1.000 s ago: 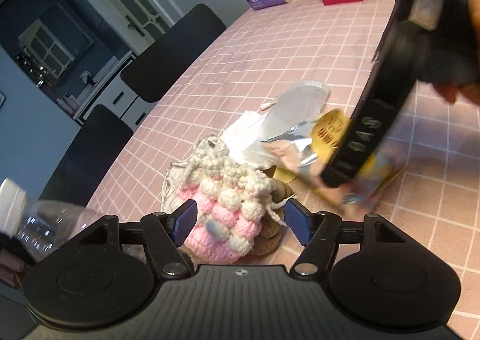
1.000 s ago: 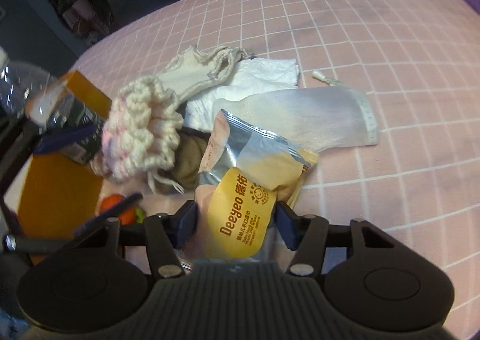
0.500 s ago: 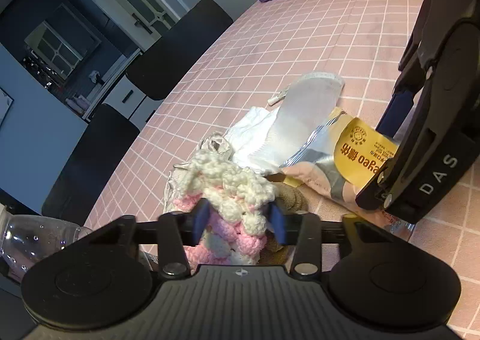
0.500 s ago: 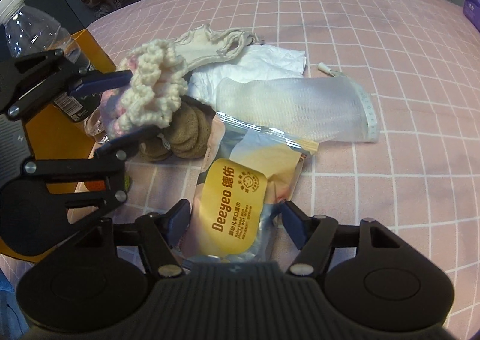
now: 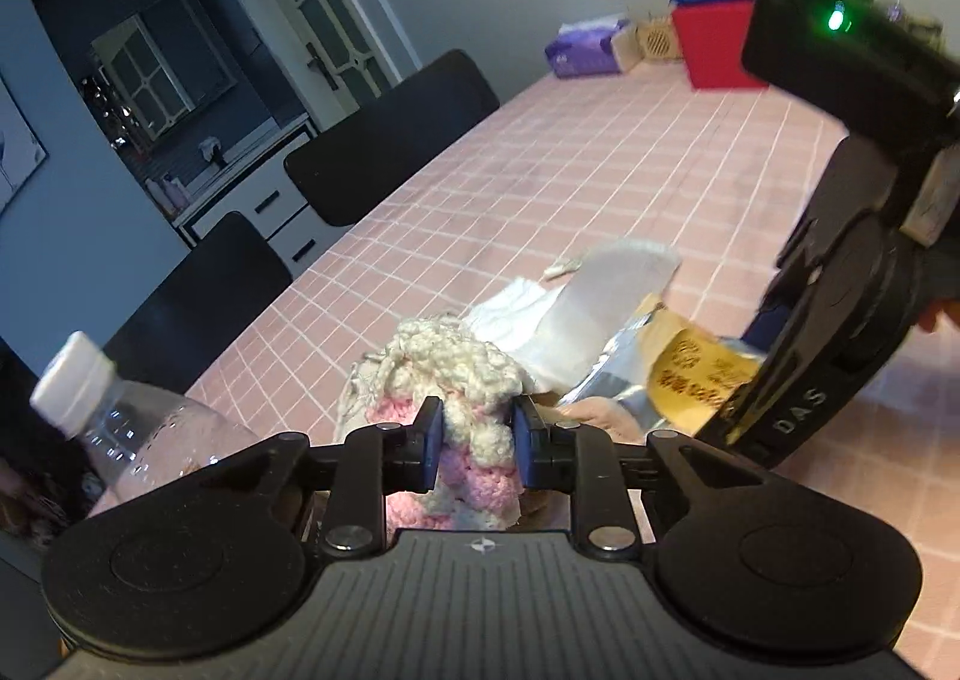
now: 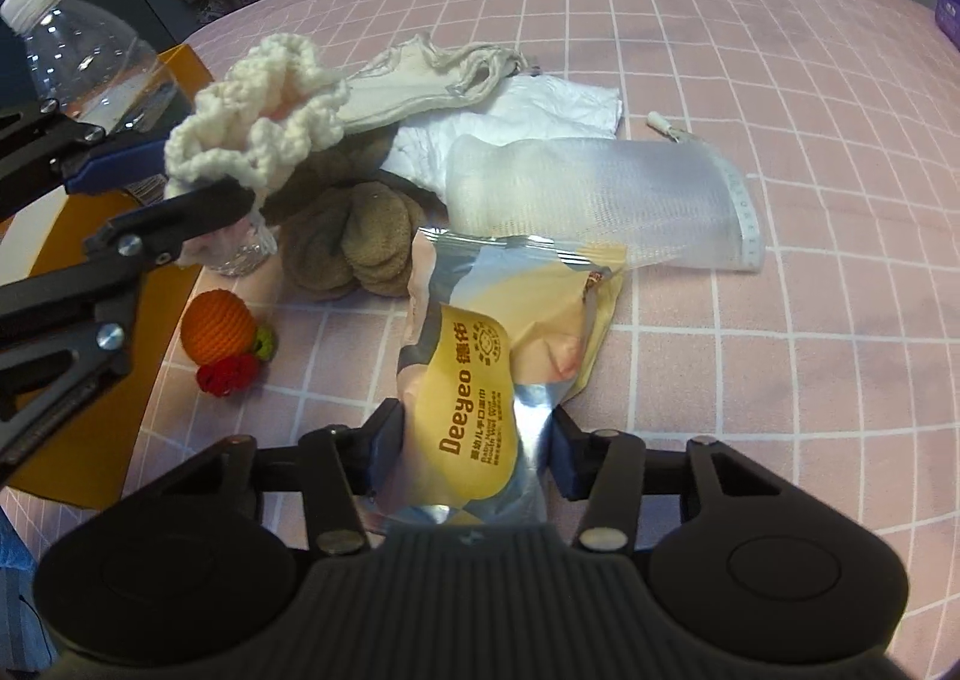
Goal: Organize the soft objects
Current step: 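Grasp the pink crocheted pouch with the left tool while the right grasps the yellow snack packet, then carry the pink pouch and yellow packet into the white box and release both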
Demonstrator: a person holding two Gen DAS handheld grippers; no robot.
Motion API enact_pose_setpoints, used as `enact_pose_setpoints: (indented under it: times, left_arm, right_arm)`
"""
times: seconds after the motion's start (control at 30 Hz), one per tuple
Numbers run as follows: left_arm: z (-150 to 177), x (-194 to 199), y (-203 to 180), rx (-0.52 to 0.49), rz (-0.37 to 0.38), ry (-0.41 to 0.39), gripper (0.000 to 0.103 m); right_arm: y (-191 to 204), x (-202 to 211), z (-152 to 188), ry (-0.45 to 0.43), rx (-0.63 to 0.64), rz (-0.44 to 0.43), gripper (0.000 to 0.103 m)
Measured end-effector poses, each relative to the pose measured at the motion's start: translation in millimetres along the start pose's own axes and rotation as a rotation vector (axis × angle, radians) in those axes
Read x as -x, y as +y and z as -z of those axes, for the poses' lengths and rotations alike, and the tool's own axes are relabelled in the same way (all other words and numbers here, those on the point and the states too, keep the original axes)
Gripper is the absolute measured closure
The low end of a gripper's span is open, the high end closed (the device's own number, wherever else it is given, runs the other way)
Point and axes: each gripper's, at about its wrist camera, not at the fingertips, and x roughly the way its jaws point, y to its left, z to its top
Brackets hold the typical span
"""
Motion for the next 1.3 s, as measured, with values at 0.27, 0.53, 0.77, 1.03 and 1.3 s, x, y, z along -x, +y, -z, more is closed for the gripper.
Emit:
enact_pose_setpoints:
  times: [0.27, 0.53, 0.77, 1.03, 1.3]
  left_arm:
    - [1, 48, 2, 0.099, 0.074, -0.063, 0.076]
    - [17, 98, 12, 0.187, 0.107, -0.123, 0.076]
    - [38, 138, 41, 0.255, 0.049, -0.145, 0.076]
    - [62, 151, 74, 0.302, -0.091, -0.118, 0.076]
    - [87, 123, 109, 0.352, -0.214, -0.027, 0.076]
  right_arm:
    - [14, 41, 14, -0.068, 0.025, 0.003, 0.054]
    - [46, 74, 38, -0.144, 0.045, -0.044, 0.054]
    - [99, 97, 41, -0.198, 0.156, -0.113, 0.054]
    - [170, 99, 28, -0.254, 0.300, -0.186, 0.054]
    - [226, 65, -4, -0.271, 0.385, -0.187, 0.054]
